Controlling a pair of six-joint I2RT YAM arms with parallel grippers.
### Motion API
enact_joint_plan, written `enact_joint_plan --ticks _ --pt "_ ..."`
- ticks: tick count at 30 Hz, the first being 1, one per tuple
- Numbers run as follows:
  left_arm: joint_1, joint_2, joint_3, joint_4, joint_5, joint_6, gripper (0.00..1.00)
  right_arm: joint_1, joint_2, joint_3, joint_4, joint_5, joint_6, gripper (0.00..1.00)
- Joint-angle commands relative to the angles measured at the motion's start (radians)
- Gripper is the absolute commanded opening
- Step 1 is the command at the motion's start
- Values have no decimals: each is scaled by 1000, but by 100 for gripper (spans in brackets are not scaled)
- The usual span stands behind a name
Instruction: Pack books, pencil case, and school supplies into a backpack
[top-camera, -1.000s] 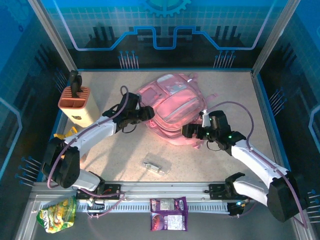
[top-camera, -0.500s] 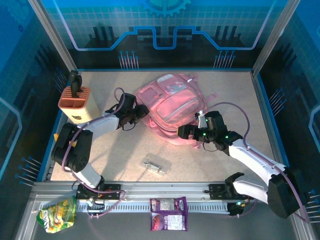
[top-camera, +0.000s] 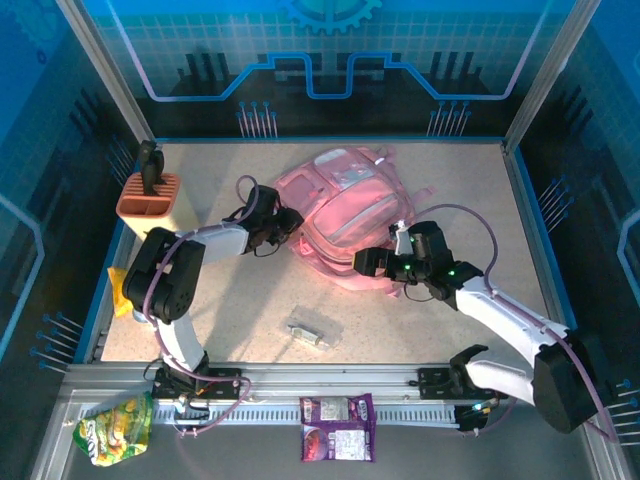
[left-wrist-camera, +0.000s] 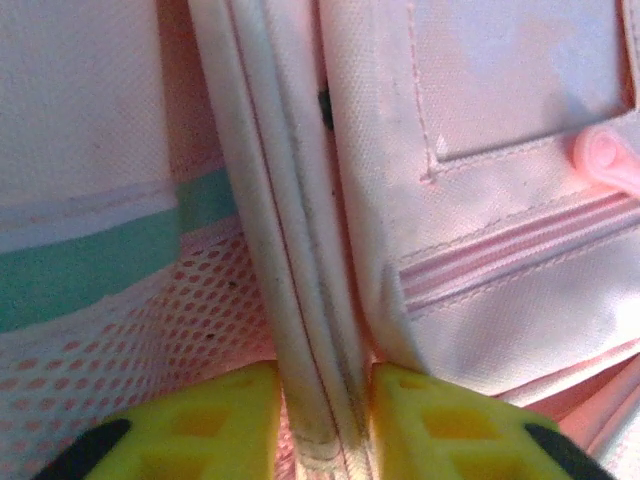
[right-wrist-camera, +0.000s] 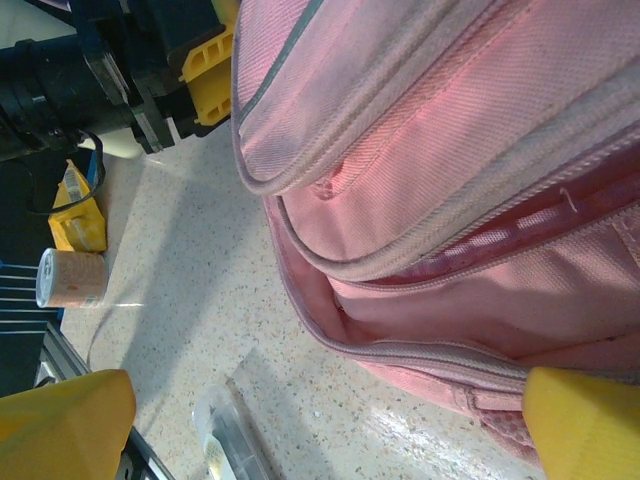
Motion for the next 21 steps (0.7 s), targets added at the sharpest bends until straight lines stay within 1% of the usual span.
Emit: enact_joint_plan --ticks 1,4,6,11,14,19,21 --pt "2 18 28 70 13 -25 20 11 23 30 0 -14 7 100" --pt "1 4 26 67 13 -22 7 0 44 48 -18 8 3 99" --pt "1 -10 21 61 8 -20 1 -18 70 71 -33 12 2 100" --pt "2 -73 -14 47 -6 -14 0 -59 176 146 -14 -17 -10 100" --pt "1 -128 -50 43 -7 -15 0 -70 271 227 -1 -26 -38 100" --pt "-15 -214 -130 13 -5 -28 0 -77 461 428 -28 -46 -91 100" --pt "-35 -253 -172 31 -10 -40 0 -91 533 512 -65 -52 -117 100"
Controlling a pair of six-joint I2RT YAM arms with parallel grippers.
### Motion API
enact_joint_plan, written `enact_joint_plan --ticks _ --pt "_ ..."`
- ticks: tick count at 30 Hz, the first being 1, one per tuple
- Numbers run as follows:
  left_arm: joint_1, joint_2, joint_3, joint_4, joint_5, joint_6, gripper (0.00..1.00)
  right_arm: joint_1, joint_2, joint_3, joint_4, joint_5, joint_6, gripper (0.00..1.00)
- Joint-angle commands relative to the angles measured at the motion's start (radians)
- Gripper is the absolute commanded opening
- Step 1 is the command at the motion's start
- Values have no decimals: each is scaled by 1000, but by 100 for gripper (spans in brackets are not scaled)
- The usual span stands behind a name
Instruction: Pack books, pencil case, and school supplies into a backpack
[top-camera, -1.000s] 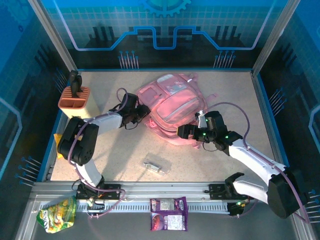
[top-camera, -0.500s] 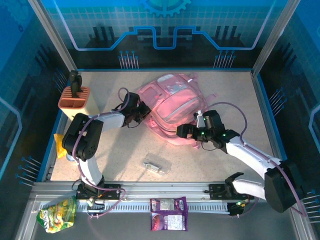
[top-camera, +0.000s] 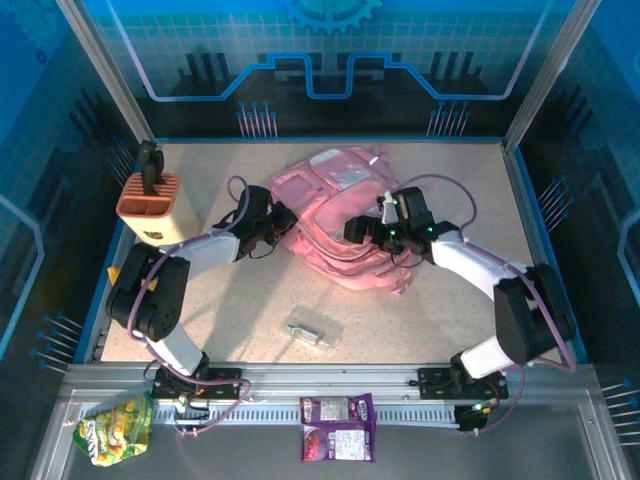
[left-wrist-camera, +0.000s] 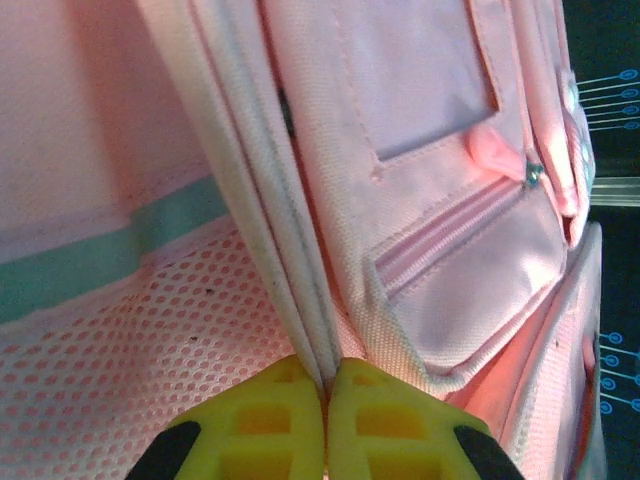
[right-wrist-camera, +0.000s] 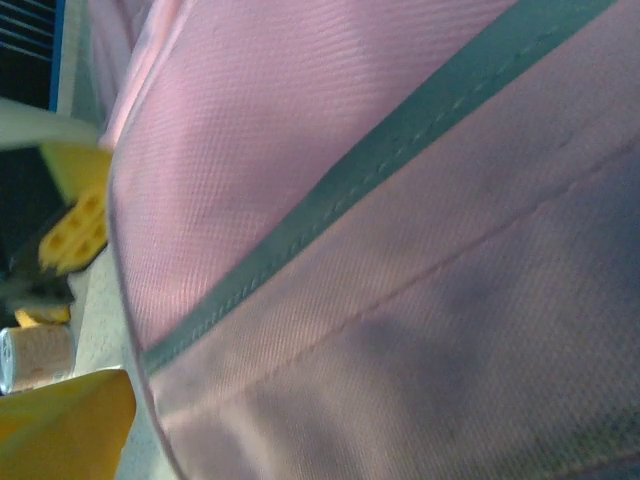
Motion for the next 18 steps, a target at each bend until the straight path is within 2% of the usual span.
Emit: enact_joint_plan --ticks 1,6,13,18 --pt "-46 -87 -64 -6 -5 -15 0 -27 117 166 -9 -40 -88 100" --pt "-146 -145 -74 -47 -81 -30 0 -41 228 347 -199 -3 -176 100" --pt "-173 -156 -87 -18 -113 -70 0 -59 64 200 -284 160 -238 100" --pt "-231 -143 -52 -9 -134 -84 0 -45 -82 99 -332 203 -280 100"
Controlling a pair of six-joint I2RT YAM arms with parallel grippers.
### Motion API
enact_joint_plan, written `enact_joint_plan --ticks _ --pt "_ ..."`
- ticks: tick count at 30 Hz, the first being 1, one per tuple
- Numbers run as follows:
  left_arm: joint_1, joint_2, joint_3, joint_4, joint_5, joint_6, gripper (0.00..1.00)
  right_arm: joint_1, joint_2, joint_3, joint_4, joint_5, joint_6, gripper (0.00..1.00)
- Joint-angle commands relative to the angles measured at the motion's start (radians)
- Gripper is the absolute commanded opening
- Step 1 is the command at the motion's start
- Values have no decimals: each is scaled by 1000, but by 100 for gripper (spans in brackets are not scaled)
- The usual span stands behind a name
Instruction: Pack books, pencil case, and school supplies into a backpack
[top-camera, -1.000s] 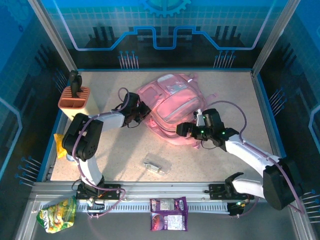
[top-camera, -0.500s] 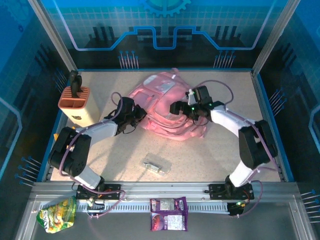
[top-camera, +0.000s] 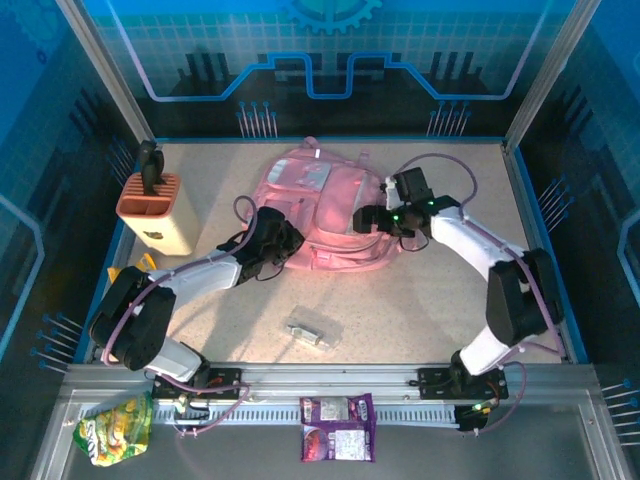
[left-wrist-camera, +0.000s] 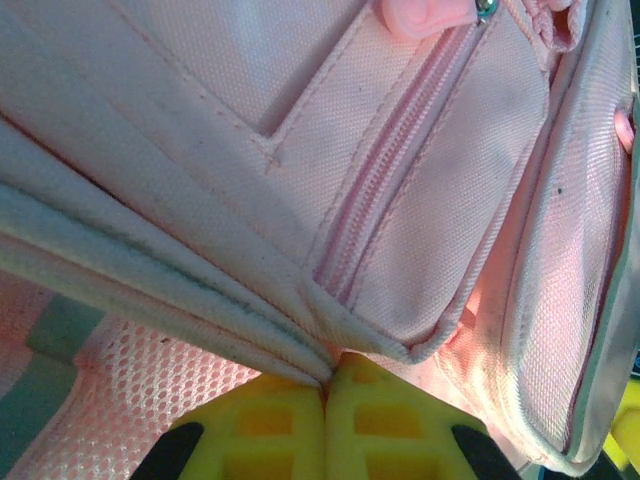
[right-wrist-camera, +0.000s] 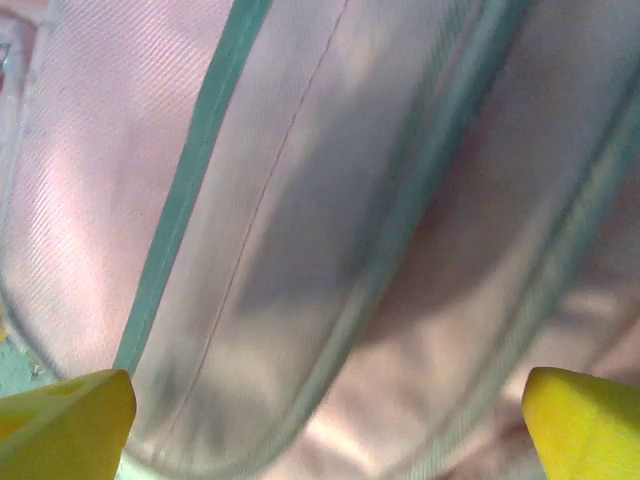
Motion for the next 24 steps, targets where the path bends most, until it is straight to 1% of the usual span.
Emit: enact_joint_plan --ticks 1,5,9,13,17,19,22,24 --pt "-57 -16 41 45 25 7 0 6 -110 -45 -82 66 -58 100" --pt "-75 -8 39 61 24 -17 0 41 -233 -98 -132 116 -78 94" --pt "-100 -19 36 74 8 -36 0 155 -320 -147 -155 178 -80 89" --pt "-125 -26 52 75 -2 -41 0 288 -357 -234 -19 179 -28 81" --pt "-143 -31 62 76 -7 -45 0 390 -309 -268 122 195 -27 75" --pt "-147 -35 63 78 -3 -48 0 419 -263 -258 172 190 -15 70" --pt "-151 -41 60 79 -6 -48 0 456 -199 -259 264 215 6 62" --pt "-151 -43 58 84 -4 -53 0 467 -154 -259 313 226 20 56"
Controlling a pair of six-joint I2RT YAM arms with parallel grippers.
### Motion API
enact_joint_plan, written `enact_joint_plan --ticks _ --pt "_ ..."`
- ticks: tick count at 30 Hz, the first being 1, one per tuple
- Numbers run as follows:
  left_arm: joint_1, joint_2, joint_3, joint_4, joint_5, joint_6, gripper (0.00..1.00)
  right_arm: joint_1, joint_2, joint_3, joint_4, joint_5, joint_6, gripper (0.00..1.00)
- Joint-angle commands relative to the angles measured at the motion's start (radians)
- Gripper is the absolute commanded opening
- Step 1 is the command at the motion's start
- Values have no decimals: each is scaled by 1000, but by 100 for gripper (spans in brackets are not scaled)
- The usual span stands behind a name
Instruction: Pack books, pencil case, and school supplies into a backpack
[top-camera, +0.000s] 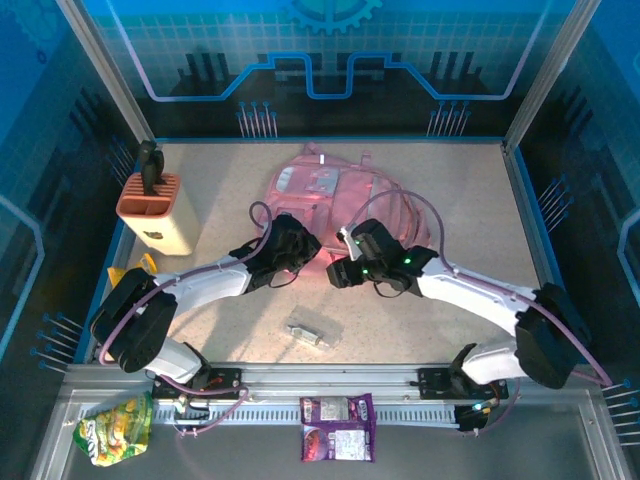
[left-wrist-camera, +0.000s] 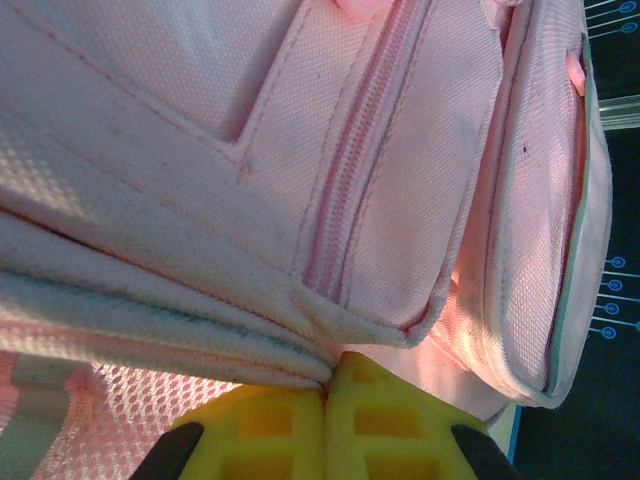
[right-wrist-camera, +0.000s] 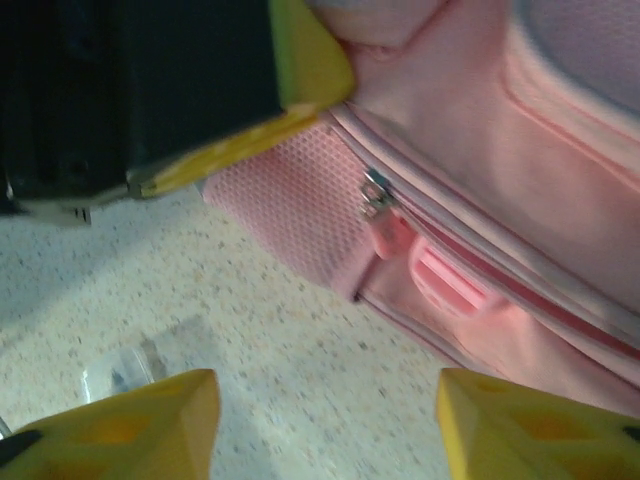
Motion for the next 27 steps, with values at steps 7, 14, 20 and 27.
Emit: enact_joint_plan --ticks 7,14,20,27 --pt "-25 -37 46 67 48 10 0 28 154 32 207 82 45 43" --pt "-25 -26 57 74 60 12 0 43 183 37 236 216 36 38" --pt "-26 -28 54 82 65 7 0 47 219 57 250 263 26 37" --pt "-34 -31 51 92 71 -4 0 73 228 87 275 375 17 31"
